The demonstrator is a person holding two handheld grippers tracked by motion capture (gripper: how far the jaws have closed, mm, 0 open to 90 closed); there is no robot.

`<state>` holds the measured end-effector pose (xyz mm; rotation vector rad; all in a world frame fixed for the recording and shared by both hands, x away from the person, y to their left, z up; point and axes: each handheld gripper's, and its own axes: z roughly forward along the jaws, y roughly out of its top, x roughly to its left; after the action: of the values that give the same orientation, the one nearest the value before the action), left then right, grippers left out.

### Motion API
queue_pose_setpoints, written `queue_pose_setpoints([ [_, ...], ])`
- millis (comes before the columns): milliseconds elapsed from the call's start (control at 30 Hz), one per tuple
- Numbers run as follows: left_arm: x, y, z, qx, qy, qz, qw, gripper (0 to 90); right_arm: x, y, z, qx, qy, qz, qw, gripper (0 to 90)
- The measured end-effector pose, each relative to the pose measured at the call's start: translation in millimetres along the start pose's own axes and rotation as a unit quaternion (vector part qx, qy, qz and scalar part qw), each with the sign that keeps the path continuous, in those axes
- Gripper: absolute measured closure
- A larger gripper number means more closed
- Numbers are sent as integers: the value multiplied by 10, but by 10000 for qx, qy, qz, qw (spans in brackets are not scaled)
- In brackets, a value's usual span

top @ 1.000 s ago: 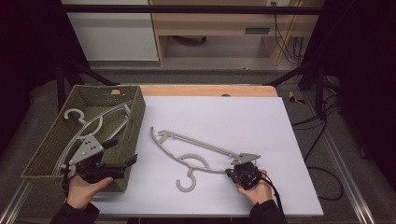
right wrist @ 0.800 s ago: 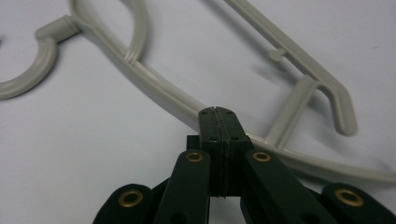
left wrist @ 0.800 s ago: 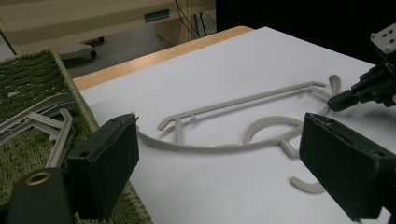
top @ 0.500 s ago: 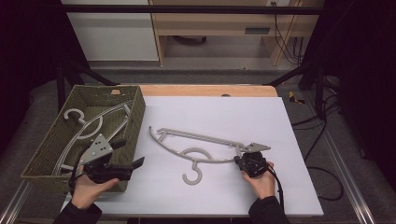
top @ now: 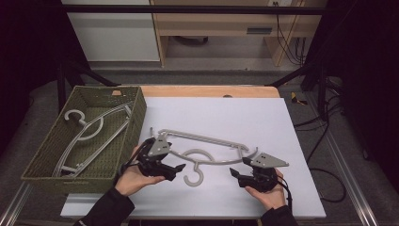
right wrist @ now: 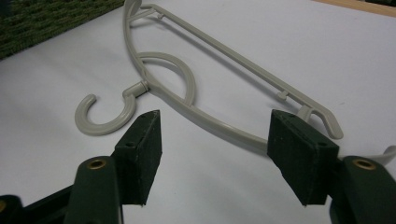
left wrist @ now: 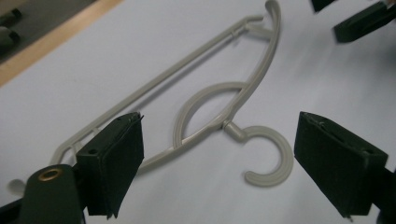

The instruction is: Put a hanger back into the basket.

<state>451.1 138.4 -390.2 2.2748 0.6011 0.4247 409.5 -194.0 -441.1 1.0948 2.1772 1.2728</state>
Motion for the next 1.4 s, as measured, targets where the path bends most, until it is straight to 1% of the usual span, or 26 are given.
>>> queue_pose_setpoints([
  [33,16,-8,67,114,21,56,9999,153,-4,-9,-24,-28,7,17,10000,351],
  [67,49,-21,146,323,82,166,9993,156,-6,-16,-38,-24,1,18,10000,346],
  [100,84,-38,224,406,55,103,9991,157,-9,-22,-47,-42,-5,8,10000,339],
  [167,153,-73,356,426,19,-103,9990,159,-11,-34,-68,-35,17,1,10000,332],
  [267,255,-109,505,659,125,-80,9977,174,-3,-34,-75,-42,10,-30,10000,319],
  [333,317,-134,593,750,72,-101,9971,189,9,-30,-75,-46,61,-28,10000,314],
  [367,344,-149,637,806,78,-105,9967,200,9,-29,-67,-36,41,-86,9999,309],
  [467,431,-200,748,1028,72,-47,9947,232,28,-28,-54,-15,57,-83,9999,288],
  [500,454,-218,782,1050,62,-82,9944,242,33,-29,-52,1,55,-73,10000,282],
  [533,475,-234,810,1075,-14,-102,9942,256,39,-28,-45,13,48,-36,10000,273],
  [567,489,-243,831,1127,15,-26,9936,270,40,-28,-39,20,67,-46,10000,266],
  [600,488,-255,857,1033,73,-25,9946,287,42,-30,-36,30,83,-59,9999,256],
  [633,513,-249,858,1123,-34,24,9937,301,45,-30,-29,15,110,-60,9999,247],
  [667,518,-250,867,1020,-117,-28,9947,306,49,-29,-23,23,105,-39,9999,237],
  [733,521,-253,874,914,-187,-59,9956,328,50,-29,-22,5,144,-58,9999,225],
  [767,527,-256,876,930,-236,-59,9954,340,51,-27,-23,6,129,-48,9999,221],
  [800,519,-260,887,968,-296,-120,9948,349,50,-25,-27,-2,148,-53,9999,219],
  [833,508,-269,905,1055,-317,-101,9939,354,46,-24,-28,-11,153,-71,9999,217],
  [867,504,-268,900,1062,-305,-36,9939,348,47,-22,-28,-16,138,-66,9999,217],
  [1000,481,-264,893,1050,-290,-24,9940,373,47,-20,-31,-13,134,-54,9999,216],
  [1067,449,-259,881,1052,-249,46,9941,405,48,-20,-33,-13,133,-66,9999,216],
  [1167,387,-235,858,1135,-160,211,9932,474,48,-19,-30,-17,130,-53,9999,216],
  [1233,311,-216,844,1175,17,322,9926,516,55,-20,-29,-17,132,-56,9999,215],
  [1333,218,-199,813,1306,214,558,9896,587,61,-16,-32,-17,152,-43,9999,216],
  [1367,201,-196,799,1341,261,595,9888,606,60,-17,-29,-15,133,-44,9999,216],
  [1400,194,-192,786,1397,272,578,9881,622,58,-18,-25,-9,146,-59,9999,216],
])
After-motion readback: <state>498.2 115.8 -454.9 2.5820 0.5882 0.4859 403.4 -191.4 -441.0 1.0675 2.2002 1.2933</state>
